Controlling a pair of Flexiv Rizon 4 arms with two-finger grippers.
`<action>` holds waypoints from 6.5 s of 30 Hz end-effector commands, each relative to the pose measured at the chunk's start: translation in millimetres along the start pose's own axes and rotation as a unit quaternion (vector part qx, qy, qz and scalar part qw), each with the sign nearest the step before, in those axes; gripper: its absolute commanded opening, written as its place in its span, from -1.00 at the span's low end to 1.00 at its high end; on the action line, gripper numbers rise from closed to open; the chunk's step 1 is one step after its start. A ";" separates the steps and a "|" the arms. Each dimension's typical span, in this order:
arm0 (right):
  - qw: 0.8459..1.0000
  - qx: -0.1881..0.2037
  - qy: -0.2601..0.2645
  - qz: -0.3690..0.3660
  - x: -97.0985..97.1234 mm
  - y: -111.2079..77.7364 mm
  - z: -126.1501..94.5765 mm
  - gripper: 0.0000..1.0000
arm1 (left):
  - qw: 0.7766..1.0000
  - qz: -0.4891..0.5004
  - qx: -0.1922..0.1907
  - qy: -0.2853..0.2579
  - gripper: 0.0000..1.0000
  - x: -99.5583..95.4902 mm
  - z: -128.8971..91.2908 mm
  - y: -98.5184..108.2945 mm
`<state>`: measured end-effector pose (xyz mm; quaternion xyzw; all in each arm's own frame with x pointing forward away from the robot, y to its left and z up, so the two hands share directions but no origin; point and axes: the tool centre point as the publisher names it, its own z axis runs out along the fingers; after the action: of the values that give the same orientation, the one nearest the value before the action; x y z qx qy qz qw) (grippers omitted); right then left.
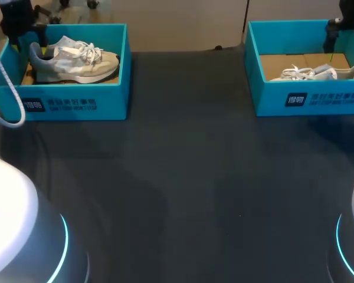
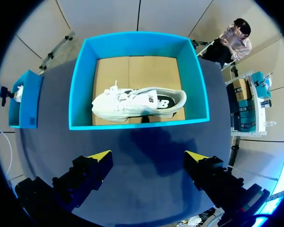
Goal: Take the shoe out of the shoebox, open the shoe tongue, remove and reinsert the insole, then place the shoe into the shoebox
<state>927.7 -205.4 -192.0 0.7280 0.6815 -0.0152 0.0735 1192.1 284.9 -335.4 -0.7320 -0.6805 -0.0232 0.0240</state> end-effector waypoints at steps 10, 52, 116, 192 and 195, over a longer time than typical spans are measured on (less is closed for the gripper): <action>1.000 0.000 0.000 0.000 0.2 -0.4 0.2 1.00 | 1.000 -0.006 0.016 -0.004 0.69 -0.6 19.0 5.4; 1.000 0.000 0.000 0.000 0.2 -0.4 0.2 1.00 | 1.000 -0.010 0.026 -0.001 0.25 -4.0 49.7 4.1; 1.000 0.000 0.000 0.000 0.2 -0.4 0.2 1.00 | 0.997 -0.049 -0.048 0.024 -1.00 36.4 -118.0 -16.8; 1.000 0.000 0.000 0.000 0.2 -0.4 0.2 1.00 | 0.979 -0.057 -0.186 0.056 -1.00 -119.3 -243.6 -330.8; 1.000 0.000 0.000 0.000 0.2 -0.4 0.2 1.00 | 0.979 -0.054 -0.187 0.053 -1.00 -135.1 -239.2 -344.6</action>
<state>927.7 -205.4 -191.9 0.7280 0.6814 -0.0152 0.0736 863.2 168.3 -101.4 -0.6874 -0.7207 -0.0889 0.0135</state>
